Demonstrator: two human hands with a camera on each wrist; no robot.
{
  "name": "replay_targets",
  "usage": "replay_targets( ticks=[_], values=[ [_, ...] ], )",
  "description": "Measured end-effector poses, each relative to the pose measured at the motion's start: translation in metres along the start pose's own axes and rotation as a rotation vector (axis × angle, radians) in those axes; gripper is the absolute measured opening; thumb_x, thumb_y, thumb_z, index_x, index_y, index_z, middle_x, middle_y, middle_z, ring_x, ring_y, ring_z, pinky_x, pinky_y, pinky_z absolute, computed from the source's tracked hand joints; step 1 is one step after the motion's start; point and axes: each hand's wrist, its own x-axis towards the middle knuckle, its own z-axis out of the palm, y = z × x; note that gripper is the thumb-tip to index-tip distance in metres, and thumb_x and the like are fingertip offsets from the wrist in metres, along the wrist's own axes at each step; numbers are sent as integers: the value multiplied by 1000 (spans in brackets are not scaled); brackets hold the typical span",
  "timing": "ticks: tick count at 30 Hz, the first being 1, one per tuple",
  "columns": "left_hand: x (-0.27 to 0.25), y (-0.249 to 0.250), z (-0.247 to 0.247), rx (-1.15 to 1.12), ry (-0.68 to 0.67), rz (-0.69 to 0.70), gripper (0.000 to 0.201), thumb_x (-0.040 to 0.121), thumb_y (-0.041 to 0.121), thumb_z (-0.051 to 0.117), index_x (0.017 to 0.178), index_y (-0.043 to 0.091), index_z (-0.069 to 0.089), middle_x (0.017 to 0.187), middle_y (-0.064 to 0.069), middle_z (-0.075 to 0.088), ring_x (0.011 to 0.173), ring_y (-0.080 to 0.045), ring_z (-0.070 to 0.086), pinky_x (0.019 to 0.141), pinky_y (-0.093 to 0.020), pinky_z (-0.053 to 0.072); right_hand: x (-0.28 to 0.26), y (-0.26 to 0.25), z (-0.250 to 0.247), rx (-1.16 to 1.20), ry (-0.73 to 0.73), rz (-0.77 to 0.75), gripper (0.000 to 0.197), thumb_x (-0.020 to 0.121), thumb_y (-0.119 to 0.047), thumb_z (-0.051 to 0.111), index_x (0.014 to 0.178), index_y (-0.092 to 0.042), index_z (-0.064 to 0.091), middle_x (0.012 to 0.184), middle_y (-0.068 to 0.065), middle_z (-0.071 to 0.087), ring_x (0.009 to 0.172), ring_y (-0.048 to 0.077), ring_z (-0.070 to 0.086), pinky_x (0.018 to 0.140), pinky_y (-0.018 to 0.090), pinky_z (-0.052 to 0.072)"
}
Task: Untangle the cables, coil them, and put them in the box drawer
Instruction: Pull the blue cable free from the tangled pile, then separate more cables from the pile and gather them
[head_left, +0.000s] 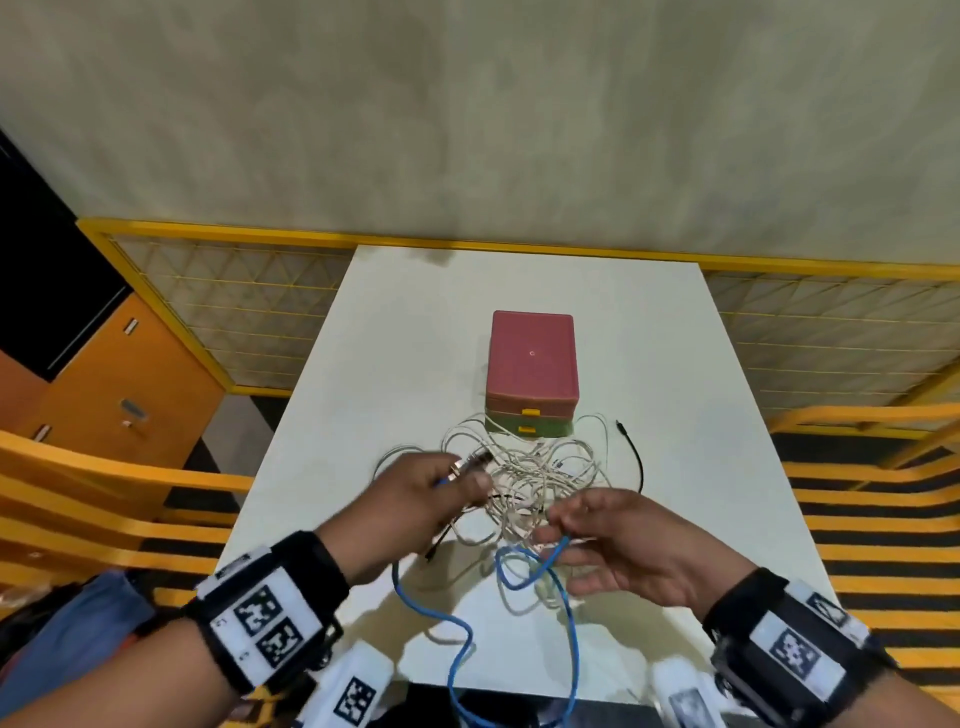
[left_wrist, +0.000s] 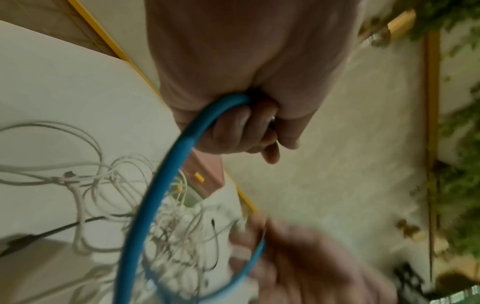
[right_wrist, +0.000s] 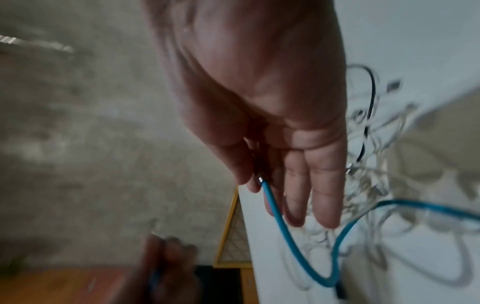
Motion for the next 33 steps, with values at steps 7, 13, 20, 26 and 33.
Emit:
replay_targets(
  ticks=[7, 13, 20, 26, 33],
  values=[
    [1, 57, -32, -471, 57, 67, 16, 100, 9, 45, 94, 14, 59, 58, -6, 47, 35, -10, 27, 42, -18, 21, -32, 55, -7, -395, -575, -100, 32, 103, -10, 42, 127, 0, 61, 126, 1, 68, 108, -3, 61, 99, 17, 43],
    [3, 60, -22, -459, 22, 71, 25, 103, 18, 43, 104, 10, 66, 59, -8, 57, 35, -11, 34, 41, -20, 28, -28, 89, -33, -975, -192, -115, 25, 96, -32, 52, 112, -25, 70, 97, -42, 63, 95, -24, 54, 101, 15, 40],
    [0, 55, -9, -516, -37, 32, 55, 85, 53, 46, 85, 5, 72, 63, -17, 63, 36, -21, 51, 39, -26, 44, 56, 28, -37, -1418, 401, -528, 23, 91, -22, 50, 102, -26, 70, 101, -1, 67, 99, 22, 62, 75, 32, 49],
    [-3, 50, -6, -523, -58, 54, 56, 86, 51, 45, 91, 2, 71, 72, -18, 66, 39, -21, 54, 43, -28, 47, 106, 48, -29, -1846, 259, -514, 36, 78, -9, 55, 106, -28, 66, 104, 7, 59, 98, 34, 56, 65, 35, 35],
    [3, 39, -8, -499, -24, 28, 52, 87, 50, 46, 91, 5, 73, 75, -14, 66, 45, -21, 56, 46, -28, 47, 112, 61, -35, -1957, 268, -611, 22, 50, -21, 77, 63, -30, 62, 77, -8, 57, 70, 22, 58, 52, 30, 37]
  ],
)
